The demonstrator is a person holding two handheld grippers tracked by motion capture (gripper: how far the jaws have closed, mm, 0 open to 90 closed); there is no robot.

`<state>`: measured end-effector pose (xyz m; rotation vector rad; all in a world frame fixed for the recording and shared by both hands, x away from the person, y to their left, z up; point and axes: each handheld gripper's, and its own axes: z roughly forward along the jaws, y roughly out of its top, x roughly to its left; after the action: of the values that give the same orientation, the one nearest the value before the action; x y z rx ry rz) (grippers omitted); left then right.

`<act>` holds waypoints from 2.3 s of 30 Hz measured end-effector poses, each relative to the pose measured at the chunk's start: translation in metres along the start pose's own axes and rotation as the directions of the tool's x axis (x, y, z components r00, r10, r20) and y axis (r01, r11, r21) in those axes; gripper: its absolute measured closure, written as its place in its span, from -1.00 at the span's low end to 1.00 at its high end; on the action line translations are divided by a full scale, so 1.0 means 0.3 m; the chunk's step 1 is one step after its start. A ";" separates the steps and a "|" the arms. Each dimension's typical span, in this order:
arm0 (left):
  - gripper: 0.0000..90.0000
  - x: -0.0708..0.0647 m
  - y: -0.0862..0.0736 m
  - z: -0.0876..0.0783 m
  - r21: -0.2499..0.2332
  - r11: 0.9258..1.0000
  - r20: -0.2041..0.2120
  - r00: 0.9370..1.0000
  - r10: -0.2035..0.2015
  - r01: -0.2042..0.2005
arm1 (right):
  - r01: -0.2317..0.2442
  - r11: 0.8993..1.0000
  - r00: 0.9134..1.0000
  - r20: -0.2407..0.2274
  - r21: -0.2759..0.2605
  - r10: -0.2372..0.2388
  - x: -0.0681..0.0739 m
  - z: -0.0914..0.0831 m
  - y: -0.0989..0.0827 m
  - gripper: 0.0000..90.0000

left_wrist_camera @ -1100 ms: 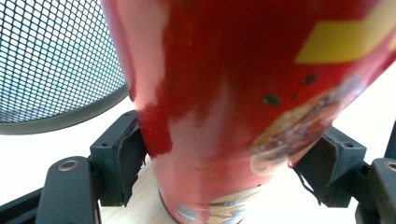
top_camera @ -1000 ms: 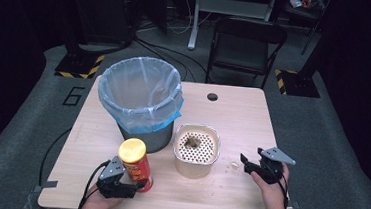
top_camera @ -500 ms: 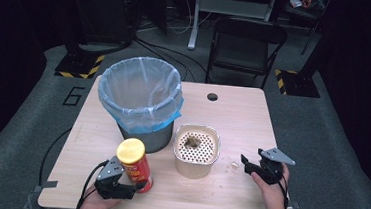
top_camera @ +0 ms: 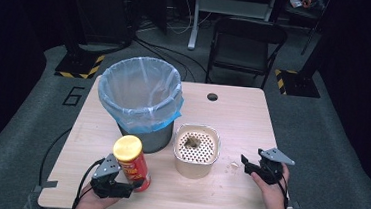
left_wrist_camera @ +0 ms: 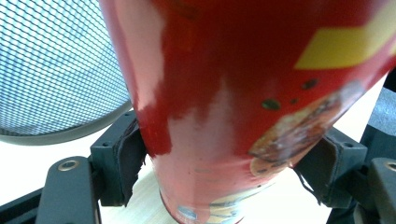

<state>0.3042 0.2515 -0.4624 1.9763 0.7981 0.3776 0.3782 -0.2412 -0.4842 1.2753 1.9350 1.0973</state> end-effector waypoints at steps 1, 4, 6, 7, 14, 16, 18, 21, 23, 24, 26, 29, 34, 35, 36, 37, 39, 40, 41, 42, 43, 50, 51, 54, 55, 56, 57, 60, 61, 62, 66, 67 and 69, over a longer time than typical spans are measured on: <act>-0.48 0.003 0.003 -0.003 0.003 1.000 -0.002 1.000 -0.004 0.004 | -0.002 1.000 1.000 0.000 0.001 0.002 0.000 0.001 0.000 -0.41; -0.48 0.011 0.008 -0.012 0.003 1.000 -0.010 1.000 -0.020 0.020 | -0.002 1.000 1.000 -0.004 0.002 0.002 0.002 0.003 -0.002 -0.41; -0.48 0.015 0.013 -0.020 0.004 1.000 -0.012 1.000 -0.028 0.028 | -0.003 1.000 1.000 -0.003 0.001 0.003 0.003 0.004 -0.002 -0.41; -0.48 0.017 0.017 -0.024 0.002 1.000 -0.012 0.999 -0.031 0.031 | -0.002 1.000 1.000 -0.003 0.001 0.002 0.003 0.005 -0.003 -0.41; -0.48 0.017 0.061 -0.055 -0.001 0.999 -0.004 0.999 -0.032 0.032 | -0.006 1.000 1.000 -0.004 0.009 0.006 0.004 0.006 -0.004 -0.41; -0.48 0.014 0.075 -0.064 0.000 1.000 -0.005 1.000 -0.026 0.026 | -0.010 1.000 1.000 -0.001 0.010 0.010 0.005 0.006 -0.006 -0.41; -0.48 0.011 0.089 -0.070 0.010 1.000 -0.005 1.000 -0.021 0.022 | -0.008 1.000 1.000 -0.005 0.010 0.008 0.004 0.008 -0.007 -0.41; -0.48 0.004 0.108 -0.080 0.015 1.000 -0.003 1.000 -0.014 0.014 | -0.001 1.000 1.000 -0.005 0.011 0.001 0.005 0.010 -0.008 -0.41; -0.48 -0.003 0.122 -0.088 0.018 1.000 -0.003 1.000 0.001 -0.001 | 0.000 1.000 1.000 -0.006 0.010 0.000 0.006 0.010 -0.008 -0.41; -0.48 -0.008 0.129 -0.092 0.023 1.000 0.001 1.000 0.006 -0.006 | -0.001 1.000 1.000 -0.004 0.012 0.001 0.007 0.010 -0.008 -0.41; -0.48 -0.019 0.142 -0.100 0.026 0.999 0.002 1.000 0.019 -0.019 | -0.001 1.000 1.000 -0.007 0.014 0.001 0.006 0.011 -0.009 -0.41; -0.47 -0.034 0.167 -0.115 0.030 0.999 0.011 0.999 0.030 -0.031 | 0.000 1.000 1.000 -0.004 0.023 0.000 0.006 0.012 -0.010 -0.41; -0.47 -0.055 0.221 -0.141 0.032 0.999 0.023 0.999 0.026 -0.027 | -0.005 1.000 1.000 -0.005 0.020 0.005 0.005 0.011 -0.010 -0.41; -0.47 -0.058 0.235 -0.148 0.035 0.999 0.028 0.999 0.026 -0.027 | -0.002 1.000 1.000 -0.004 0.017 0.002 0.005 0.011 -0.010 -0.41; -0.47 -0.063 0.248 -0.154 0.035 0.999 0.029 0.999 0.028 -0.029 | -0.005 1.000 1.000 -0.003 0.021 0.005 0.005 0.010 -0.010 -0.41; -0.47 -0.065 0.262 -0.160 0.030 0.999 0.034 0.999 0.027 -0.028 | -0.004 1.000 1.000 -0.004 0.020 0.004 0.004 0.011 -0.010 -0.41; -0.47 -0.068 0.293 -0.175 0.028 0.999 0.048 0.999 0.023 -0.025 | -0.006 1.000 1.000 -0.004 0.019 0.006 0.003 0.010 -0.010 -0.41; -0.47 -0.071 0.309 -0.182 0.028 0.999 0.049 0.998 0.025 -0.027 | -0.003 1.000 1.000 -0.005 0.018 0.003 0.002 0.010 -0.010 -0.41; -0.47 -0.076 0.326 -0.188 0.025 0.999 0.043 0.999 0.031 -0.032 | -0.003 1.000 1.000 -0.005 0.017 0.003 0.001 0.011 -0.010 -0.41; -0.47 -0.079 0.343 -0.194 0.028 0.999 0.041 0.998 0.039 -0.040 | -0.003 1.000 1.000 -0.004 0.018 0.003 0.001 0.011 -0.011 -0.41; -0.47 -0.081 0.361 -0.200 0.031 0.998 0.043 0.998 0.048 -0.049 | -0.002 1.000 1.000 -0.003 0.018 0.002 0.001 0.011 -0.011 -0.41; -0.47 -0.097 0.474 -0.220 0.030 0.997 0.050 0.996 0.075 -0.077 | -0.001 1.000 1.000 0.000 0.014 0.001 0.000 0.006 -0.009 -0.41; -0.47 -0.098 0.488 -0.219 0.031 0.997 0.060 0.995 0.075 -0.077 | -0.001 1.000 1.000 0.001 0.011 0.001 -0.002 0.005 -0.009 -0.41; -0.47 -0.104 0.522 -0.208 0.029 0.996 0.076 0.993 0.088 -0.090 | -0.006 1.000 1.000 0.002 0.015 0.006 -0.002 0.006 -0.011 -0.41; -0.47 -0.105 0.532 -0.204 0.034 0.994 0.077 0.992 0.098 -0.100 | -0.005 1.000 1.000 0.002 0.016 0.005 -0.002 0.006 -0.011 -0.41; -0.47 -0.107 0.540 -0.198 0.033 0.994 0.076 0.992 0.100 -0.103 | -0.008 1.000 1.000 0.000 0.015 0.008 -0.001 0.007 -0.011 -0.41; -0.47 -0.107 0.546 -0.193 0.033 0.994 0.082 0.992 0.100 -0.103 | -0.008 1.000 1.000 0.000 0.015 0.008 0.000 0.007 -0.011 -0.41; -0.47 -0.104 0.567 -0.180 0.037 0.994 0.090 0.991 0.101 -0.104 | -0.001 1.000 1.000 -0.001 0.018 0.001 -0.001 0.008 -0.012 -0.41; -0.47 -0.101 0.574 -0.176 0.034 0.994 0.088 0.991 0.100 -0.103 | -0.004 1.000 1.000 0.002 0.018 0.004 0.001 0.010 -0.012 -0.41; -0.47 -0.098 0.584 -0.174 0.037 0.994 0.090 0.991 0.101 -0.105 | -0.004 1.000 1.000 0.002 0.020 0.004 0.001 0.010 -0.013 -0.41; -0.47 -0.084 0.634 -0.180 0.033 0.995 0.091 0.991 0.094 -0.097 | -0.009 1.000 1.000 0.001 0.023 0.009 0.002 0.011 -0.014 -0.41; -0.47 -0.081 0.650 -0.184 0.030 0.995 0.085 0.992 0.094 -0.097 | -0.010 1.000 1.000 0.001 0.022 0.010 0.002 0.011 -0.014 -0.41; -0.47 -0.075 0.682 -0.195 0.024 0.995 0.082 0.992 0.097 -0.099 | -0.014 1.000 1.000 0.001 0.021 0.014 0.000 0.011 -0.015 -0.41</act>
<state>0.3331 0.2037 -0.2559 2.0484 0.6606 0.3433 0.3788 -0.2410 -0.4896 1.3025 1.9451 1.0859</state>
